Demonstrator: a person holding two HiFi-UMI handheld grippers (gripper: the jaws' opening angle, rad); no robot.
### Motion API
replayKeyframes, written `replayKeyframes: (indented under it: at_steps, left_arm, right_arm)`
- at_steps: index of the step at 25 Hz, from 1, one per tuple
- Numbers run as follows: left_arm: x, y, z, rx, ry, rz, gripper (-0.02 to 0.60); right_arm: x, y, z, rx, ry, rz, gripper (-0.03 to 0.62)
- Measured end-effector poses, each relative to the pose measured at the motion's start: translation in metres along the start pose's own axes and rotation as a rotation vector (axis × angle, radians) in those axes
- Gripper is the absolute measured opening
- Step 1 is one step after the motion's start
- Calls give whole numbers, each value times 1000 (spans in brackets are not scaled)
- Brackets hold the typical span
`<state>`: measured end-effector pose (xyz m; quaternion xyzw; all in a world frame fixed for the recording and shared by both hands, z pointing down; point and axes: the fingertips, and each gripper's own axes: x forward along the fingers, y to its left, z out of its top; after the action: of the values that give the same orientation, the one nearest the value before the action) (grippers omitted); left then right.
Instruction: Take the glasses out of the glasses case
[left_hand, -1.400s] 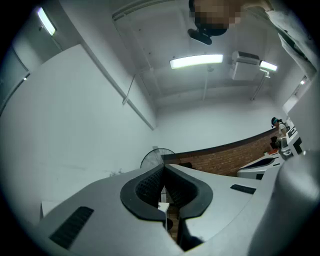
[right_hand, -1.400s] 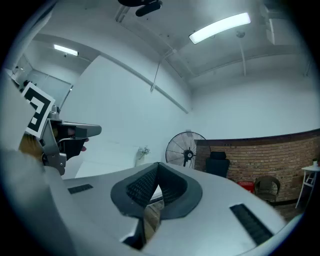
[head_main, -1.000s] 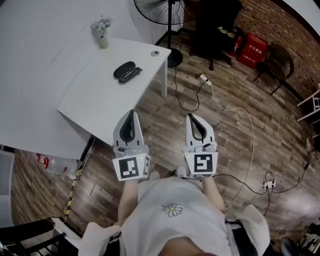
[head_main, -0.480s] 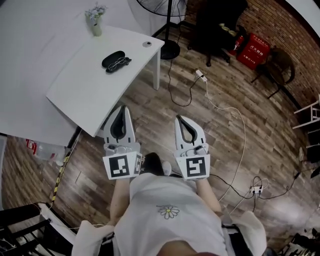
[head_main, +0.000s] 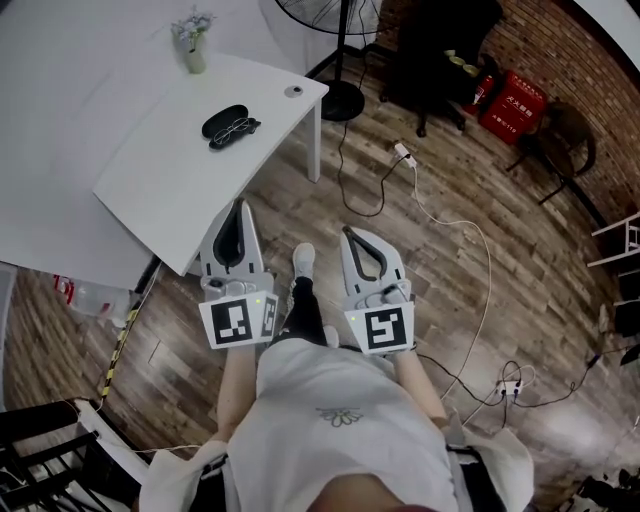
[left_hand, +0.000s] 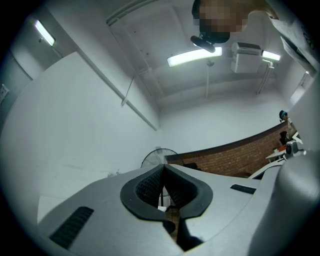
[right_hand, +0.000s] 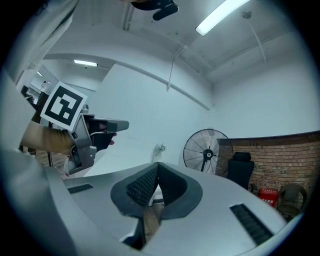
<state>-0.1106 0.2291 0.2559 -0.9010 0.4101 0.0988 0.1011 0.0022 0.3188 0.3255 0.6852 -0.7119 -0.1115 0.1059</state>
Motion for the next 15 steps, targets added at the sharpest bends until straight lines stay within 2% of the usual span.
replayKeyframes:
  at_steps: [4, 8, 15]
  left_arm:
    - [9, -3, 0, 29, -7, 0, 17]
    - [28, 10, -12, 21, -11, 3, 17]
    - [82, 36, -35, 54, -48, 15, 17]
  right_arm:
    - [11, -7, 3, 22, -40, 4, 9]
    - [37, -3, -7, -32, -3, 49, 9]
    - [108, -20, -26, -33, 3, 63, 9]
